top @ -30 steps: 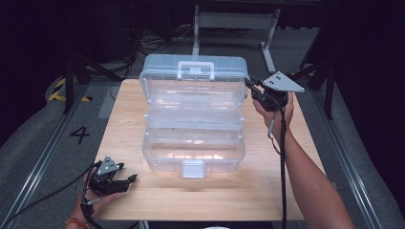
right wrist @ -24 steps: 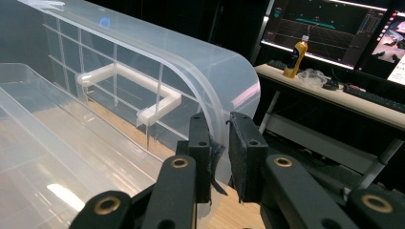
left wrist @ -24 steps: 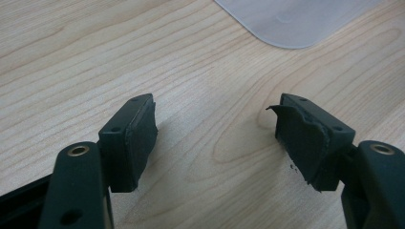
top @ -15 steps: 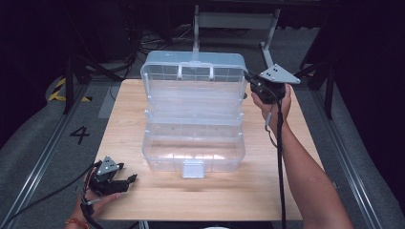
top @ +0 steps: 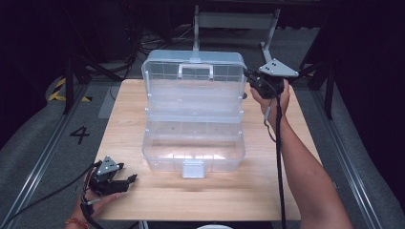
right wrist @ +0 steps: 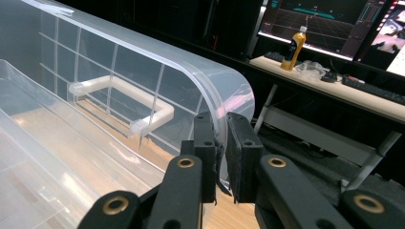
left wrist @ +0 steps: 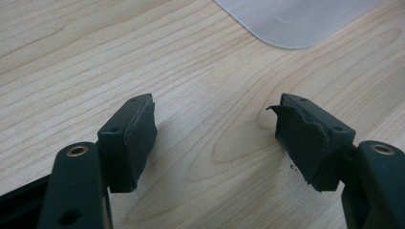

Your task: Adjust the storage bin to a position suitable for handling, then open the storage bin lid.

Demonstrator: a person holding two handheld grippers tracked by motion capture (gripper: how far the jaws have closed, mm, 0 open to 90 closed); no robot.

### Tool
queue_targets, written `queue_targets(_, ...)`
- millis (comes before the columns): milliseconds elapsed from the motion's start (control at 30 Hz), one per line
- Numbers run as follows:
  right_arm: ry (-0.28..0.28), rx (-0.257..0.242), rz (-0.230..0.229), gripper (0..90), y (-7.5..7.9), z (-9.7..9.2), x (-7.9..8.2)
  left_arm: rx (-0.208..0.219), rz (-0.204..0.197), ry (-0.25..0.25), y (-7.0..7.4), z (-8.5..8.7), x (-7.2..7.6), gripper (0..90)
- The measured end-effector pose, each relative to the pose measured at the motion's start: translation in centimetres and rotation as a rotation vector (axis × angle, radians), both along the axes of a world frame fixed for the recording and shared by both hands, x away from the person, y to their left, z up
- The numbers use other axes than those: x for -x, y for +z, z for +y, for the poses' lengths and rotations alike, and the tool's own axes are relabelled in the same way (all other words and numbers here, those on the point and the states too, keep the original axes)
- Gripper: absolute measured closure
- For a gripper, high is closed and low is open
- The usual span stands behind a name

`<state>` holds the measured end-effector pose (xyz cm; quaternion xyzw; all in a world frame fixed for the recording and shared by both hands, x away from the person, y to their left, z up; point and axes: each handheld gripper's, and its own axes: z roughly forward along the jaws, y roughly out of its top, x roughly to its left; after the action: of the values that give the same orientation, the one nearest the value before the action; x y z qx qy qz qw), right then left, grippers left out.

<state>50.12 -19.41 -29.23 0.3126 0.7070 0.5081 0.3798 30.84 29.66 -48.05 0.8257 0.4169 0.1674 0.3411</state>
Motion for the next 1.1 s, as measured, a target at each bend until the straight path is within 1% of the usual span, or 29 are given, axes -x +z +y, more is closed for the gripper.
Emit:
queue_targets(200, 0.006, 0.01, 0.015, 83.8, 0.1, -0.1, -0.6, -0.005, 0.002, 0.008, 0.0, 0.0, 0.1, 30.1)
queue_targets(333, 0.008, 0.004, 0.027, 83.8, 0.2, -0.1, -1.0, -0.003, 0.005, 0.01, 0.0, 0.0, 0.1, 29.9)
queue_targets(467, 0.013, 0.015, 0.027, 83.7, 0.2, -0.1, -1.2, -0.004, 0.004, 0.008, 0.0, 0.0, 0.1, 29.9)
queue_targets(567, 0.017, 0.013, 0.04, 83.6, 0.3, -0.2, -1.6, -0.002, 0.005, 0.008, 0.0, 0.0, 0.1, 29.8)
queue_targets(633, 0.017, 0.022, 0.043, 83.4, 0.3, -0.2, -1.8, -0.003, 0.005, 0.007, 0.0, 0.0, 0.1, 29.8)
queue_targets(767, 0.02, 0.018, 0.061, 83.5, 0.4, -0.2, -2.3, -0.001, 0.003, 0.006, 0.0, 0.0, 0.1, 29.5)
queue_targets(933, 0.021, 0.028, 0.067, 83.3, 0.4, -0.1, -2.8, -0.002, 0.002, 0.007, 0.0, 0.0, 0.1, 29.5)
queue_targets(1033, 0.02, 0.02, 0.078, 83.2, 0.3, -0.2, -3.2, -0.003, 0.004, 0.007, 0.0, 0.0, 0.1, 29.4)
queue_targets(1100, 0.017, 0.024, 0.083, 83.2, 0.3, -0.1, -3.5, -0.002, 0.002, 0.008, 0.0, 0.0, 0.1, 29.4)
